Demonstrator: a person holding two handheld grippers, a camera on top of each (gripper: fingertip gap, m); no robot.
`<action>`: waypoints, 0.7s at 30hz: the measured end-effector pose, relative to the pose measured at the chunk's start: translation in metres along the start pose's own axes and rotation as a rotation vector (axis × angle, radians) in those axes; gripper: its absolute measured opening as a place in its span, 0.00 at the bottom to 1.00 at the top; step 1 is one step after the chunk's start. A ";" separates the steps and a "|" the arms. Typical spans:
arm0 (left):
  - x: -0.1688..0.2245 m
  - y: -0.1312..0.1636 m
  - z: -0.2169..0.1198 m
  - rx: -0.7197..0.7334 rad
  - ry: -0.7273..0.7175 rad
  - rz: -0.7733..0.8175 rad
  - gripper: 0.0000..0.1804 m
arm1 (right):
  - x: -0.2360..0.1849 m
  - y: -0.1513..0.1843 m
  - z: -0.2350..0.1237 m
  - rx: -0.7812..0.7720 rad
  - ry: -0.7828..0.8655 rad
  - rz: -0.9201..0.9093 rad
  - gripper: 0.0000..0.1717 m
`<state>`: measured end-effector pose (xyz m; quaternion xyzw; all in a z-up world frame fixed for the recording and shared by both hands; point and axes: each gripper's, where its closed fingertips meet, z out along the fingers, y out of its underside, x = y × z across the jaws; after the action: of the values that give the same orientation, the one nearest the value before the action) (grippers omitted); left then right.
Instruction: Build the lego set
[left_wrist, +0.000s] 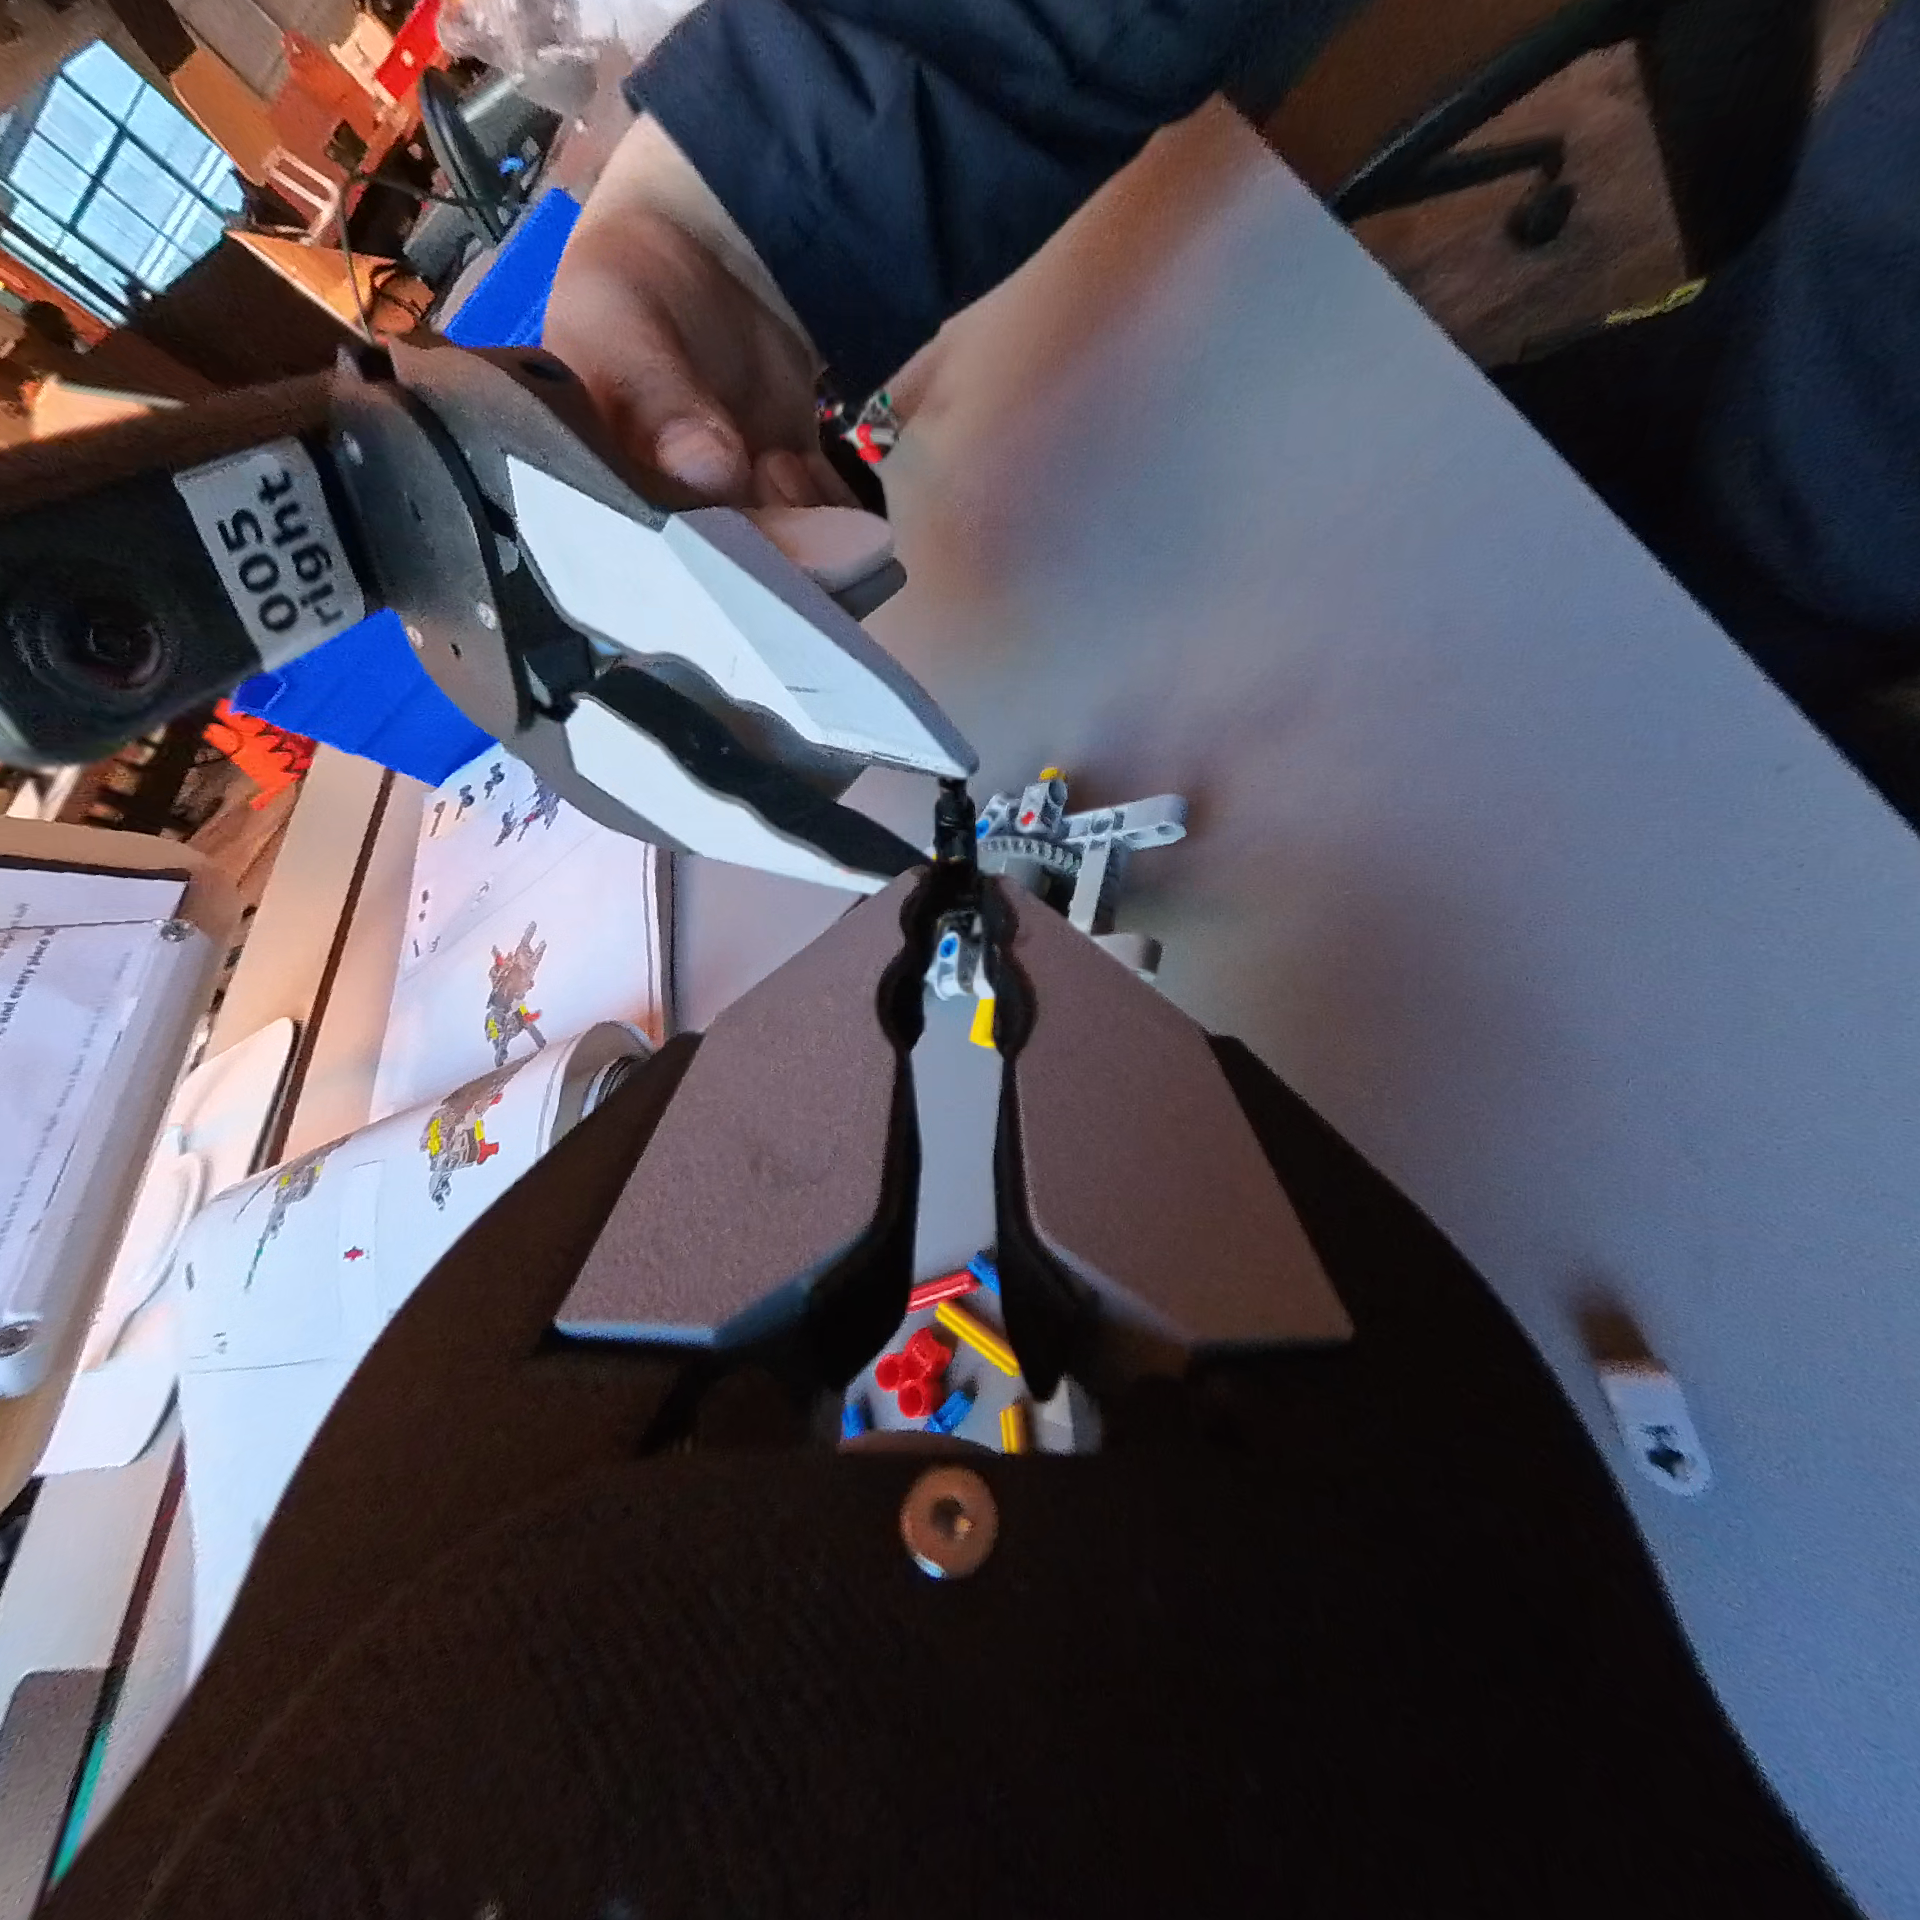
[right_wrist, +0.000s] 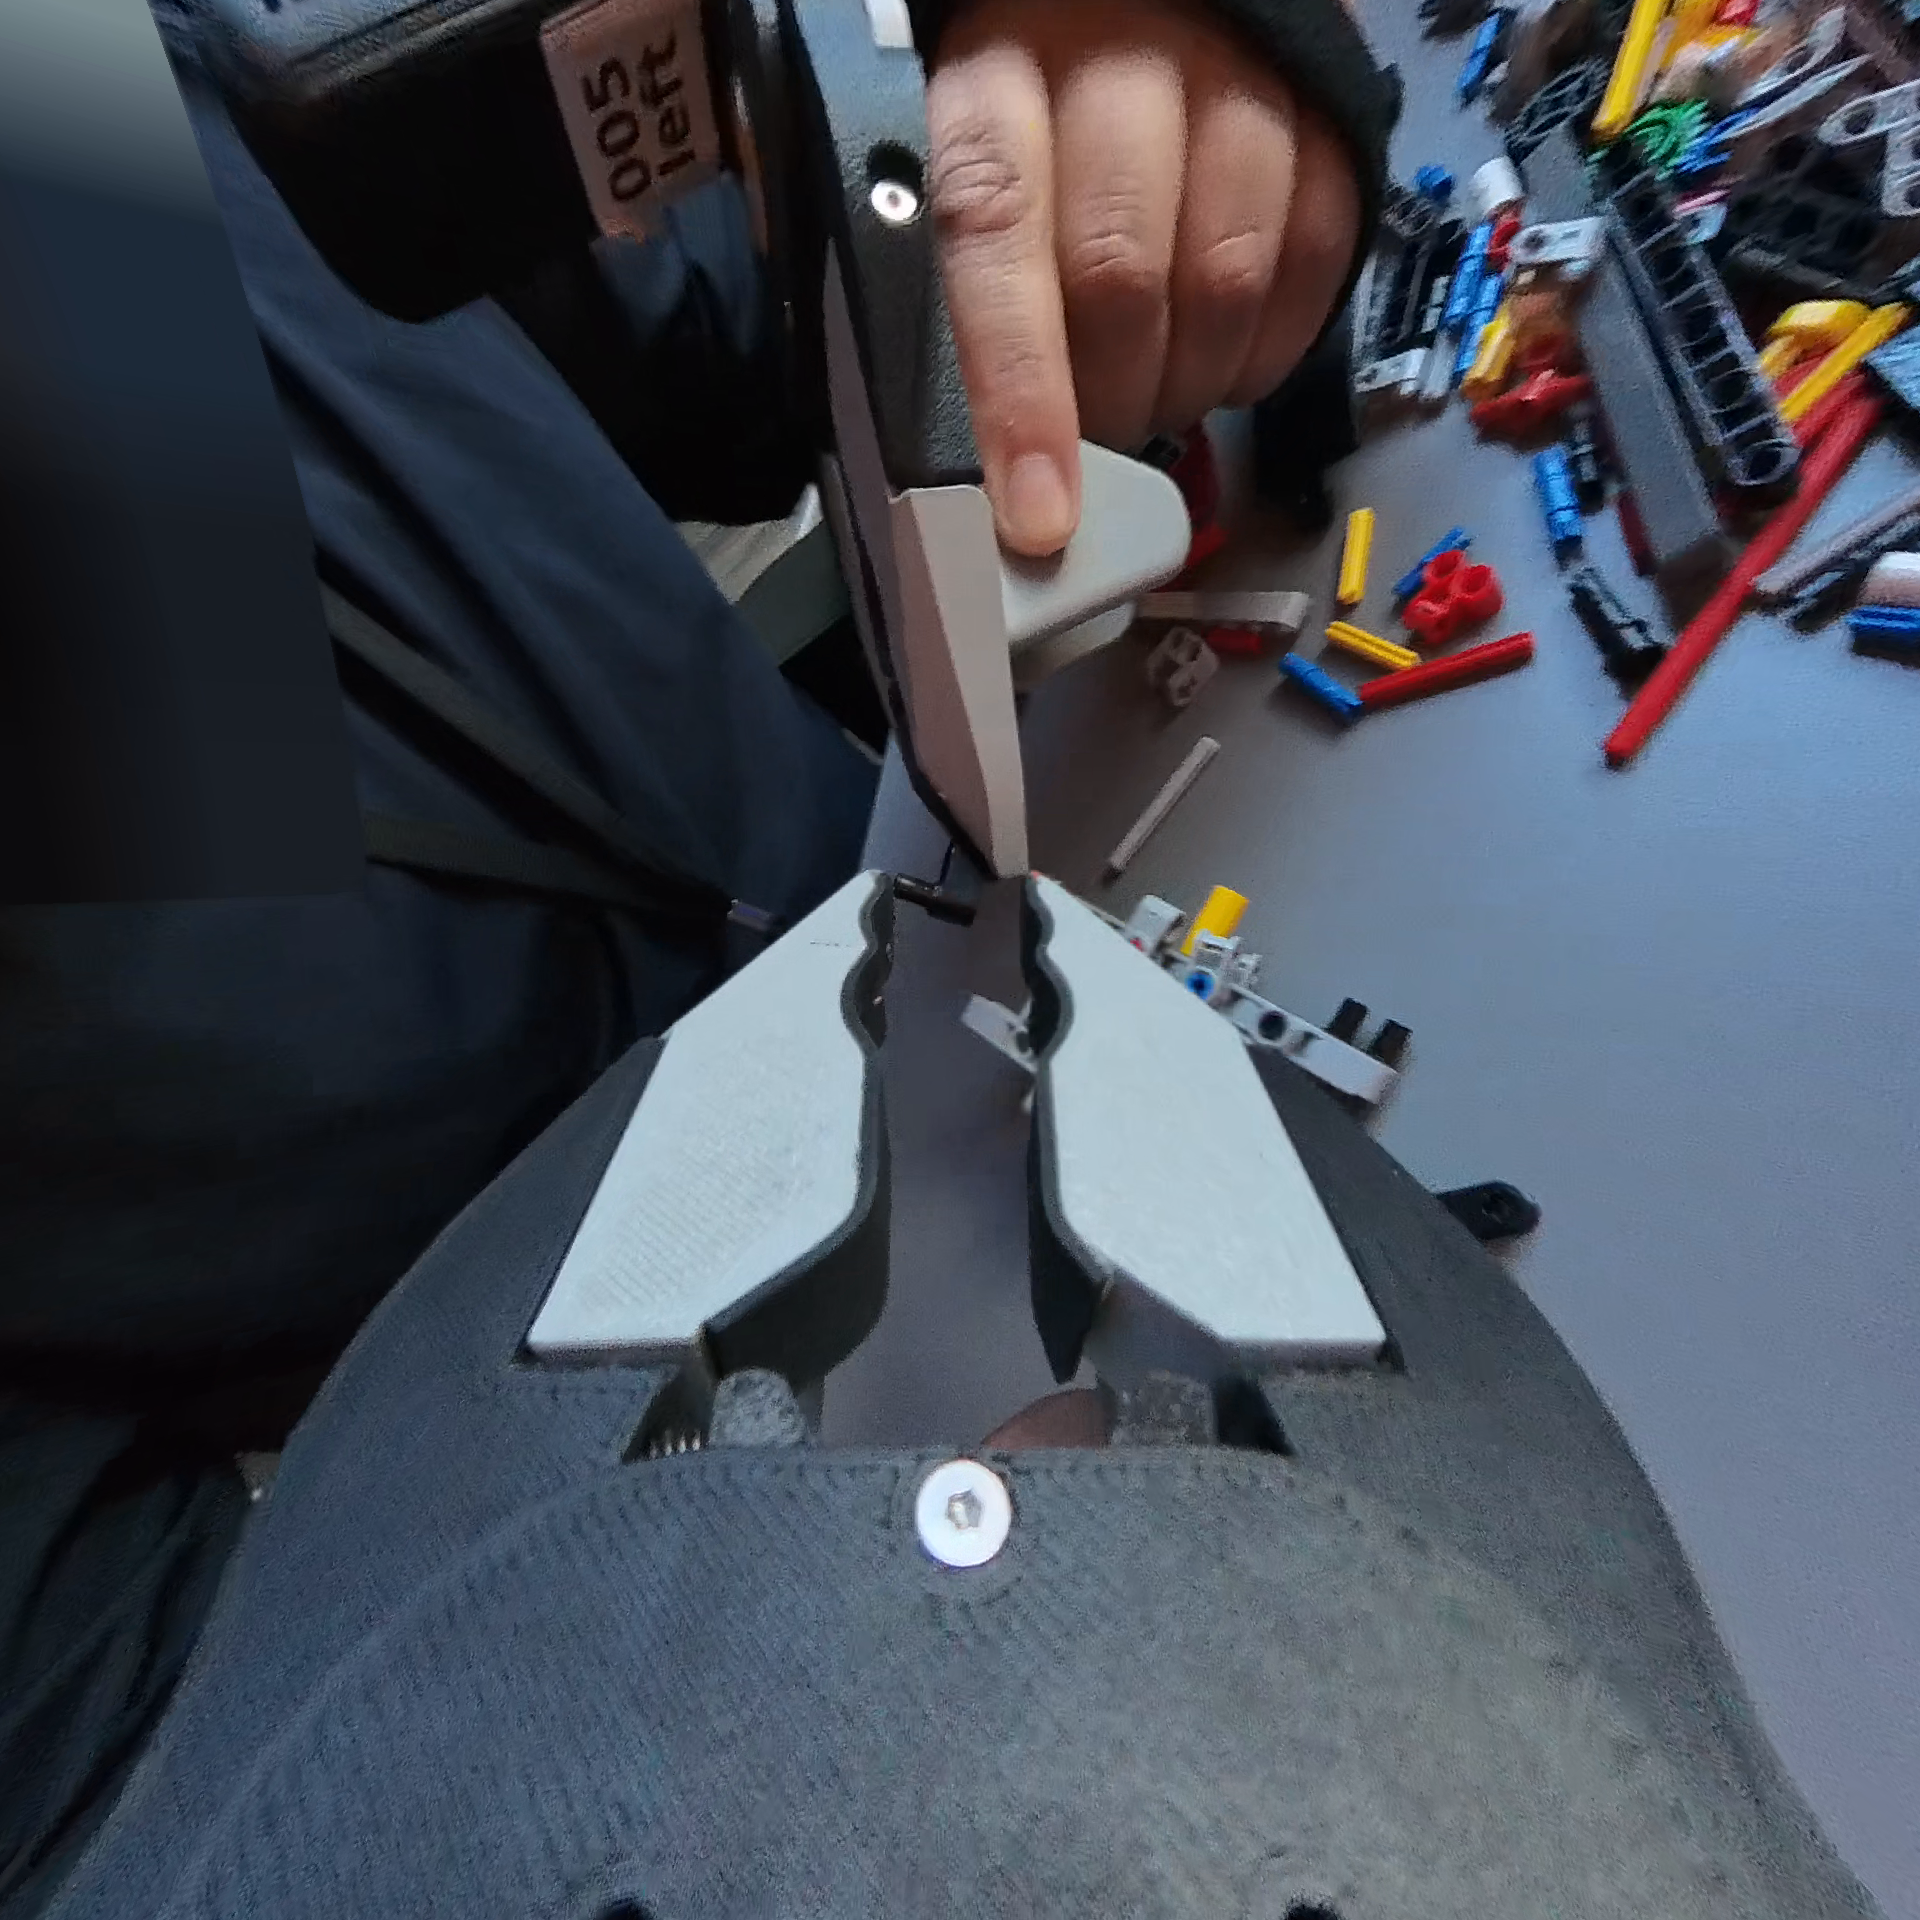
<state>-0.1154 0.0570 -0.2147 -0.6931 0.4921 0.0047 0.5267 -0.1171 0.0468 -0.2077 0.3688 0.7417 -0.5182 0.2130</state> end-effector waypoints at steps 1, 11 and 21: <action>0.000 -0.002 -0.002 0.011 0.007 -0.005 0.03 | -0.003 -0.001 0.001 -0.013 -0.022 0.013 0.13; 0.023 -0.012 -0.006 0.074 0.194 -0.097 0.03 | -0.019 -0.004 0.027 -0.074 -0.188 0.164 0.16; 0.027 -0.014 -0.011 0.084 0.226 -0.089 0.03 | -0.022 -0.002 0.030 -0.091 -0.191 0.205 0.16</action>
<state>-0.0978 0.0303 -0.2140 -0.6878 0.5169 -0.1172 0.4960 -0.1060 0.0116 -0.2020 0.3817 0.6992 -0.4921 0.3512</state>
